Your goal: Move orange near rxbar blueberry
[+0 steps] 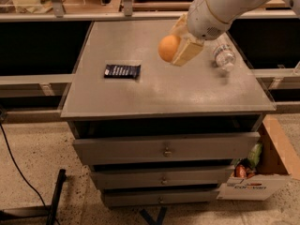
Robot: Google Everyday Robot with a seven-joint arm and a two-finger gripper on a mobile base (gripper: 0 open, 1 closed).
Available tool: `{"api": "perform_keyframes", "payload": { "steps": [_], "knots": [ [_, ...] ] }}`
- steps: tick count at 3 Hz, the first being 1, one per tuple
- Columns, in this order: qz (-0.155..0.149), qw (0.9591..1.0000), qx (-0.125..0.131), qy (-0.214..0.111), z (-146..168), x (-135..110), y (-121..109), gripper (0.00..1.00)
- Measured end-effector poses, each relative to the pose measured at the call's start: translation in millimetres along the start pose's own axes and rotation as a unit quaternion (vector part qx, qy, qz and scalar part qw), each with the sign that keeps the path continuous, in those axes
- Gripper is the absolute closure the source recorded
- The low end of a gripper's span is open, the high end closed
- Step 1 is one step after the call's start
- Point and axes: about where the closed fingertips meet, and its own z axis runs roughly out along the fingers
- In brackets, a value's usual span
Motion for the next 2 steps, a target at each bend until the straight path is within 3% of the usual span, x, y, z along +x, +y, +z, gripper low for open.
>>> {"api": "perform_keyframes", "payload": {
  "steps": [2],
  "knots": [
    [-0.014,0.9995,0.012,-0.027,40.2,-3.9,-19.9,1.0]
  ]
}}
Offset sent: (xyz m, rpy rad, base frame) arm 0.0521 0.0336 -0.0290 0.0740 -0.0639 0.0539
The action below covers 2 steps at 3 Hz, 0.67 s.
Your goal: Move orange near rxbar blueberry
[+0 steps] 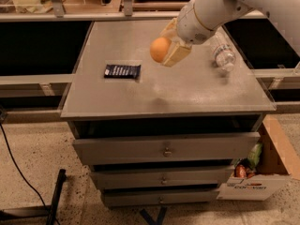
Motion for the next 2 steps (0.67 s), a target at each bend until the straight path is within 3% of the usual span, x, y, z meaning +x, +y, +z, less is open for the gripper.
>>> {"api": "perform_keyframes", "payload": {
  "steps": [2],
  "knots": [
    [-0.01,0.9997,-0.001,-0.022,29.7,-4.8,-11.3,1.0]
  ]
}}
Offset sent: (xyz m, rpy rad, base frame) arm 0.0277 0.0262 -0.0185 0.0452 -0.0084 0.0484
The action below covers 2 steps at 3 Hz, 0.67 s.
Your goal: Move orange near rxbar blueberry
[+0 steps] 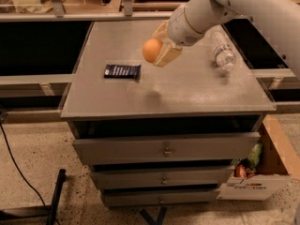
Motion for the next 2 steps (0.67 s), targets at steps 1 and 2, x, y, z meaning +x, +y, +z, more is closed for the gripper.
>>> {"api": "perform_keyframes", "payload": {
  "steps": [1,2],
  "knots": [
    [-0.005,0.9997,-0.016,-0.016,15.2,-6.4,4.6,1.0],
    [-0.005,0.9997,-0.019,-0.016,15.8,-5.5,6.7,1.0]
  ]
}}
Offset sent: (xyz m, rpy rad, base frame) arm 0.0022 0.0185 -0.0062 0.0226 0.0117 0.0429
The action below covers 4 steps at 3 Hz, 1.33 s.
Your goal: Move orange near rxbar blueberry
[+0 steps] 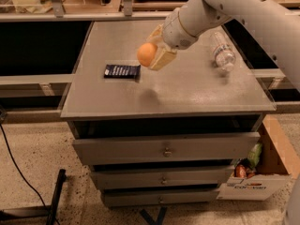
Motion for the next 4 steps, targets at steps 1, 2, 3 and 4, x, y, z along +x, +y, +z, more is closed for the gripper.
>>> {"api": "perform_keyframes", "payload": {
  "steps": [1,2,3,4],
  "knots": [
    [-0.001,0.9998,-0.018,0.011,0.3,16.8,7.9,1.0],
    [-0.009,0.9988,-0.043,0.022,-0.8,44.2,20.3,0.83],
    [-0.01,0.998,-0.053,0.032,-2.2,61.2,26.6,0.59],
    [-0.011,0.998,-0.054,0.03,0.9,59.9,27.1,0.36]
  ]
}}
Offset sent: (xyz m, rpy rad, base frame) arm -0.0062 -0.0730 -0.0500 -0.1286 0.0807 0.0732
